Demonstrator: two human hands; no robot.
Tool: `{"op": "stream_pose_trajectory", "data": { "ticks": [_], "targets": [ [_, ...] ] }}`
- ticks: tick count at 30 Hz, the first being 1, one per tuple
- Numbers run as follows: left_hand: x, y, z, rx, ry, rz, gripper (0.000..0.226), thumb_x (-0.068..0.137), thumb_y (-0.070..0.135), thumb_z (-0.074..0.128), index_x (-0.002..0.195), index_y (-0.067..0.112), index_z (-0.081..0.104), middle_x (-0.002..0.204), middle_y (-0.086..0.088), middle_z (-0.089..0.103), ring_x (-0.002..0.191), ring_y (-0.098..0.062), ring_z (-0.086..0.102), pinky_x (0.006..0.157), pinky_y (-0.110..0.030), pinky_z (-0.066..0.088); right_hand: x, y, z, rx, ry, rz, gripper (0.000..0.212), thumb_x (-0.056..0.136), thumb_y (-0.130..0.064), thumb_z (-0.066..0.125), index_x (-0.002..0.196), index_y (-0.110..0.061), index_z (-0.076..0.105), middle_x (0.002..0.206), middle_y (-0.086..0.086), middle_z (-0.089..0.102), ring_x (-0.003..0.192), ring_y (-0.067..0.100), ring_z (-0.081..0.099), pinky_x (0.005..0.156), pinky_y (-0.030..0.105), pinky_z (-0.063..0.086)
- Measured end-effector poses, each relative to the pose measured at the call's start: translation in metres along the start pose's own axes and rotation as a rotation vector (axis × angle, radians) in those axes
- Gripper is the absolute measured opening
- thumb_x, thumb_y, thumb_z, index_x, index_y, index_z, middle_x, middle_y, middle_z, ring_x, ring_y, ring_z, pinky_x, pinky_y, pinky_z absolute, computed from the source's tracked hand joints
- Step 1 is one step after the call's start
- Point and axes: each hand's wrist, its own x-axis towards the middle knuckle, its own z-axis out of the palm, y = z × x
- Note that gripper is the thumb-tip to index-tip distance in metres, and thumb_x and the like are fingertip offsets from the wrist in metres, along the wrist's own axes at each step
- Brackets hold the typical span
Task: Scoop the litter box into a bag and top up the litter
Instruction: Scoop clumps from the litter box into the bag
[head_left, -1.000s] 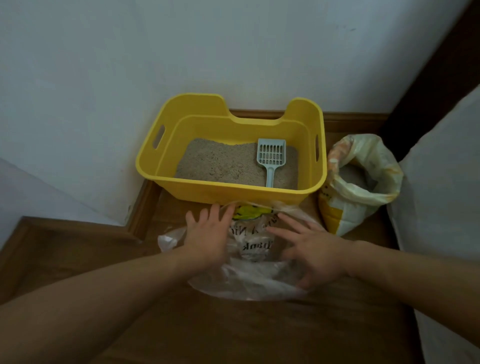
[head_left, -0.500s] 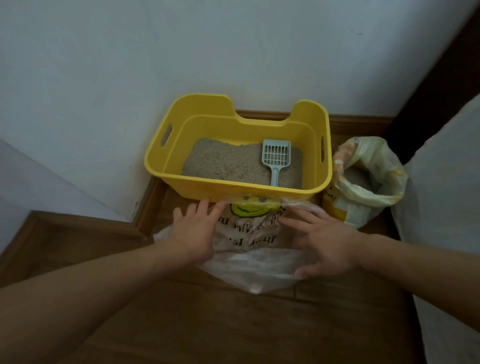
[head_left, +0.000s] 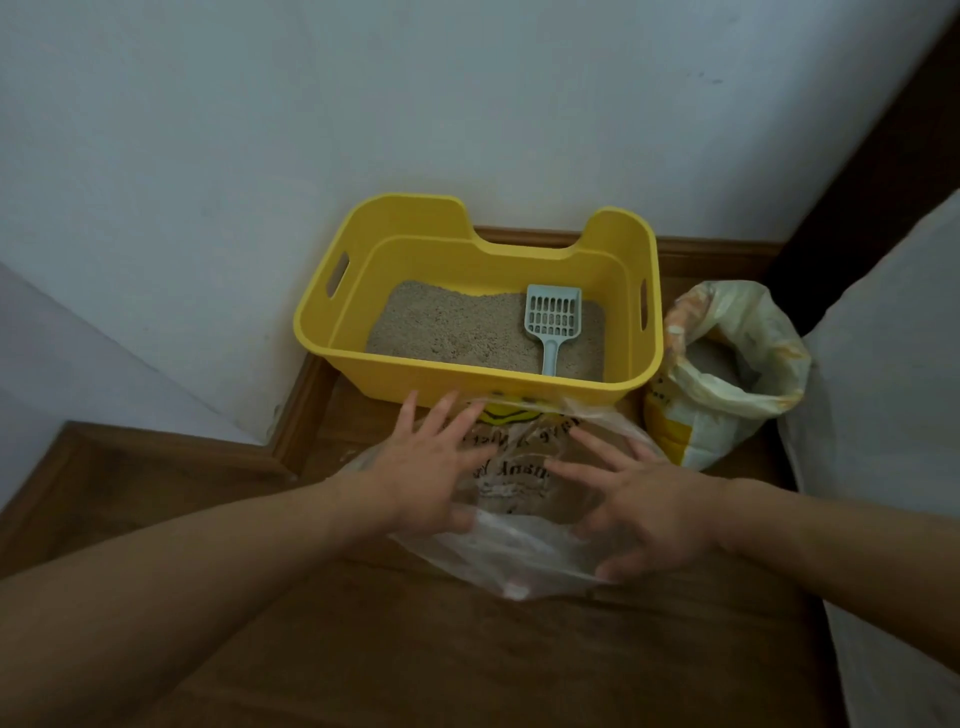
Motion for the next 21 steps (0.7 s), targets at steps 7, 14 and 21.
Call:
{"op": "stream_pose_trajectory", "data": {
  "ticks": [7, 14, 21],
  "targets": [
    [0.003, -0.003, 0.002, -0.064, -0.069, -0.061, 0.109, 0.069, 0.077, 0.063, 0.154, 0.045, 0.003, 0.163, 0.000, -0.019, 0.147, -0.033, -0.026, 0.114, -0.067, -0.011, 0.002, 0.002, 0.001, 0.049, 0.033, -0.009, 0.061, 0.082, -0.074, 0.049, 0.138, -0.052, 0.042, 0.161, -0.015, -0.024, 0.139, 0.025, -0.042, 0.113, 0.064, -0.009],
    [-0.001, -0.004, -0.011, -0.203, 0.009, -0.004, 0.089, 0.073, 0.070, 0.064, 0.149, 0.047, 0.023, 0.164, 0.007, -0.005, 0.151, -0.028, -0.005, 0.118, -0.063, 0.002, 0.002, 0.002, -0.008, 0.154, 0.213, -0.020, 0.063, 0.084, -0.073, 0.049, 0.139, -0.042, 0.048, 0.165, -0.007, 0.003, 0.151, 0.020, -0.008, 0.123, 0.045, 0.007],
    [-0.016, -0.021, -0.022, -0.379, 0.381, 0.005, 0.040, 0.079, 0.029, 0.075, 0.115, 0.029, 0.060, 0.136, -0.002, 0.040, 0.114, -0.019, 0.054, 0.082, -0.029, 0.049, 0.001, 0.000, -0.046, 0.257, 0.558, -0.021, 0.046, 0.089, -0.056, 0.059, 0.125, -0.029, 0.063, 0.136, -0.010, 0.052, 0.122, 0.006, 0.049, 0.104, 0.028, 0.044]
  ]
}}
